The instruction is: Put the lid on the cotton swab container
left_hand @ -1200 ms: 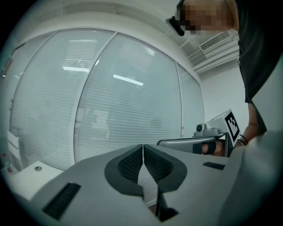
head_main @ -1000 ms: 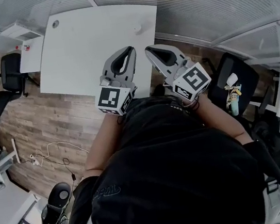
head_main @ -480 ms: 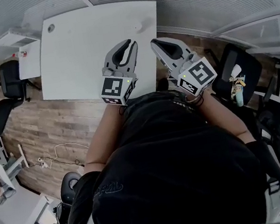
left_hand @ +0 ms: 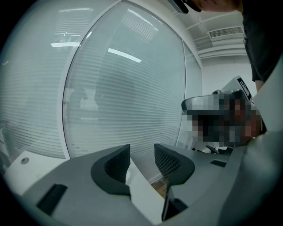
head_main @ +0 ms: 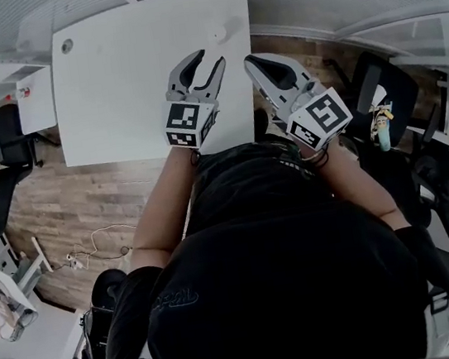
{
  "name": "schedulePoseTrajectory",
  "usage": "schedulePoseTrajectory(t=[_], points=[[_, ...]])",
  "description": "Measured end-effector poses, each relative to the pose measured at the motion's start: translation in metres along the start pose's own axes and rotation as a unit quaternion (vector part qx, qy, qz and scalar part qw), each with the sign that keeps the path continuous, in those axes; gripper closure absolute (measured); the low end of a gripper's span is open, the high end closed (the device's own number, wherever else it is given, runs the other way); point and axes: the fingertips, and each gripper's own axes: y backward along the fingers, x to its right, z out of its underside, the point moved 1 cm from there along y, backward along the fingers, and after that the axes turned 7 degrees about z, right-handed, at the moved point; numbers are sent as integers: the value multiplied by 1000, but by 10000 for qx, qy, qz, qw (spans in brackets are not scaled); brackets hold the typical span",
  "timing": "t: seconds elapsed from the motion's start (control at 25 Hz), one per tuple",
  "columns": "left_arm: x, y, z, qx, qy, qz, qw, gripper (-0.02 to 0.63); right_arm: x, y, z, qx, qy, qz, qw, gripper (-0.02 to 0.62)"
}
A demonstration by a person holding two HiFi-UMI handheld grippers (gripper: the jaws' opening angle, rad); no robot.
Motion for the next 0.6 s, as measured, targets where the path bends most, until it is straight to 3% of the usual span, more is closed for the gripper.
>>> schedulePoseTrajectory(t=[0.36, 0.6], points=[[-21, -37, 40, -314, 150, 76, 9994, 336, 20, 1, 12, -145, -107, 360, 9992, 572], [-35, -59, 68, -576, 191, 54, 9981, 302, 29, 7, 19, -262, -117, 540, 9981, 572]])
